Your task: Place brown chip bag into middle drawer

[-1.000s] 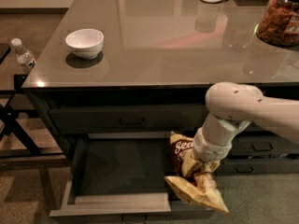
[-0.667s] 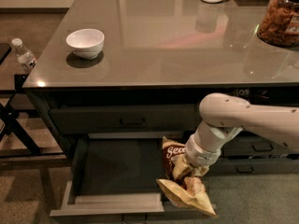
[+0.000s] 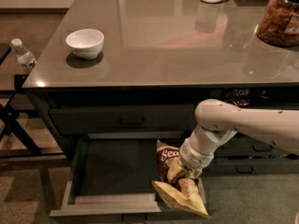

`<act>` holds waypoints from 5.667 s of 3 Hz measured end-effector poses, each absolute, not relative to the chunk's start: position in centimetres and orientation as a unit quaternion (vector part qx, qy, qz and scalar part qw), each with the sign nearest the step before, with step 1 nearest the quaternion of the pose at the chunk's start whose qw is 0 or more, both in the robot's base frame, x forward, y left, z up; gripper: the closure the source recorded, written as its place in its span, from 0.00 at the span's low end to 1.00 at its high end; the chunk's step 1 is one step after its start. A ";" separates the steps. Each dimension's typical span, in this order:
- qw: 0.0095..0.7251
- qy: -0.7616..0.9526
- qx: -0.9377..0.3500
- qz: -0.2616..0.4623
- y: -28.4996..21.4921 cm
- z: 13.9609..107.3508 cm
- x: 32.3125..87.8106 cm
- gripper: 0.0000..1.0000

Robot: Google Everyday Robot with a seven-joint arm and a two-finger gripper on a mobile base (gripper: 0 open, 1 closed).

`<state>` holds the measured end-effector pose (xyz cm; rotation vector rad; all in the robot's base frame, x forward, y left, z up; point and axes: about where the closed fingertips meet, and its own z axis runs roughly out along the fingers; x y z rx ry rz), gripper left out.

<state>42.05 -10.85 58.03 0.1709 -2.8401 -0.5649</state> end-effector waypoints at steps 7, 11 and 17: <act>0.072 -0.968 0.032 -0.238 -3.7 47.2 48.1 1.00; 0.042 -0.962 0.073 -0.260 1.3 44.5 51.3 1.00; -0.004 -0.975 0.062 -0.213 2.3 40.7 55.0 1.00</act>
Offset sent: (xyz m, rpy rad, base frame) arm 0.0335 0.0643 -0.0971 0.1027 0.0377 0.0400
